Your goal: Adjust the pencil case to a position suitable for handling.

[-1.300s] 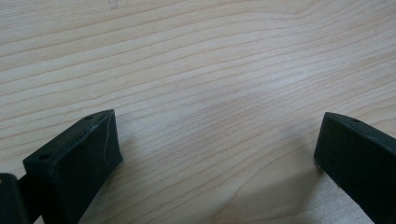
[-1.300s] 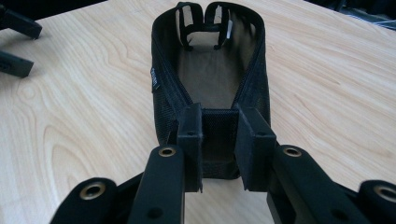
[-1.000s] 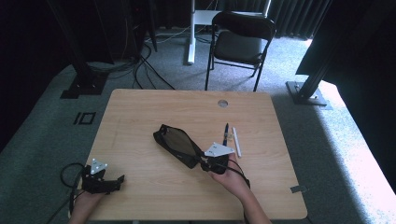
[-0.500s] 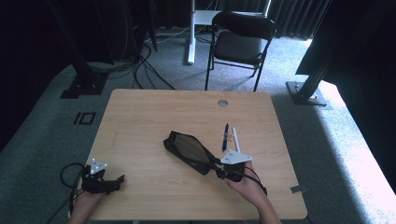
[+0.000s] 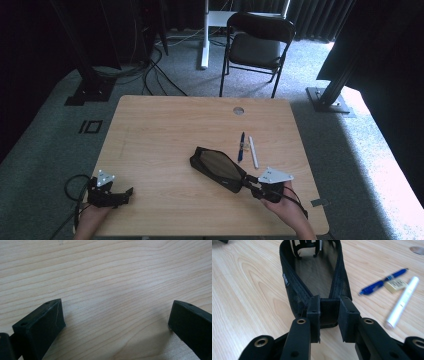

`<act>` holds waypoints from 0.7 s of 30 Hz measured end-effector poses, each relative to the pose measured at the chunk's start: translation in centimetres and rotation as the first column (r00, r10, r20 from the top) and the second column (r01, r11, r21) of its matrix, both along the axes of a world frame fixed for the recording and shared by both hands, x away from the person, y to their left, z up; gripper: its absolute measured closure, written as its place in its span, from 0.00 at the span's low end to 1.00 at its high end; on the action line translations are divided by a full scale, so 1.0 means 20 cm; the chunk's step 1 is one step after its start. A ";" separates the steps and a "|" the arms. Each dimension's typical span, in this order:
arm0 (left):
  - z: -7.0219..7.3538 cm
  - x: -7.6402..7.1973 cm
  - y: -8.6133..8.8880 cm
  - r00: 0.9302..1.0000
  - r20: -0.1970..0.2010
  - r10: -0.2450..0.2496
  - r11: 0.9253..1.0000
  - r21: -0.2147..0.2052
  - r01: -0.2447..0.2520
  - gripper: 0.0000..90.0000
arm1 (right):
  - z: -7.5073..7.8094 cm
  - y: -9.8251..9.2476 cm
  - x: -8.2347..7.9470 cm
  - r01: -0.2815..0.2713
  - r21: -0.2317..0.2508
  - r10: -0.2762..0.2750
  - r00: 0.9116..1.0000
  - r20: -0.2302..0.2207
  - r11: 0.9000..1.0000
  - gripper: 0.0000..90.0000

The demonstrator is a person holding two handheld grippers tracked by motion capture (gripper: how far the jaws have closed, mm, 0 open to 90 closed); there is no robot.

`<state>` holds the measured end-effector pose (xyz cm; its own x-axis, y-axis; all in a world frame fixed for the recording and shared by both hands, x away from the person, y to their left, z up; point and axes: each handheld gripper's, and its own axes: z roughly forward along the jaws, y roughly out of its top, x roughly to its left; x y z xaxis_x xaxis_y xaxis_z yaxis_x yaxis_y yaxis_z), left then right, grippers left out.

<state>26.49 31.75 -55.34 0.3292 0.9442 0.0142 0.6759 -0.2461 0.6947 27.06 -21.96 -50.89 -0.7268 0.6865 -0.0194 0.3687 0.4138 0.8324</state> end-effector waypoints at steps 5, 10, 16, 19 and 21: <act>0.00 0.00 0.00 1.000 0.000 0.000 1.000 0.000 0.000 0.01 | 0.00 -0.08 -0.04 0.005 -0.003 -0.005 1.000 -0.007 1.000 0.81; 0.00 0.00 0.00 1.000 0.000 0.000 1.000 0.000 0.000 0.01 | -0.01 -0.14 -0.08 0.011 -0.005 -0.011 1.000 -0.012 1.000 0.81; 0.00 0.00 0.00 1.000 -0.001 -0.001 1.000 0.002 0.001 0.01 | 0.00 -0.20 -0.12 0.019 -0.010 -0.019 1.000 -0.012 1.000 0.81; 0.00 0.00 0.00 1.000 -0.001 -0.001 1.000 0.002 0.001 0.01 | 0.00 -0.23 -0.14 0.026 -0.024 -0.026 1.000 -0.006 0.999 0.81; 0.00 0.00 0.00 1.000 -0.001 -0.001 1.000 0.002 0.001 0.01 | 0.00 -0.25 -0.15 0.022 -0.039 -0.022 1.000 0.002 0.999 0.81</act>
<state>26.50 31.75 -55.33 0.3303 0.9437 0.0160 0.6765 -0.2485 0.6932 24.06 -27.01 -50.89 -0.7114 0.7012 -0.0472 0.3770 0.4374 0.8164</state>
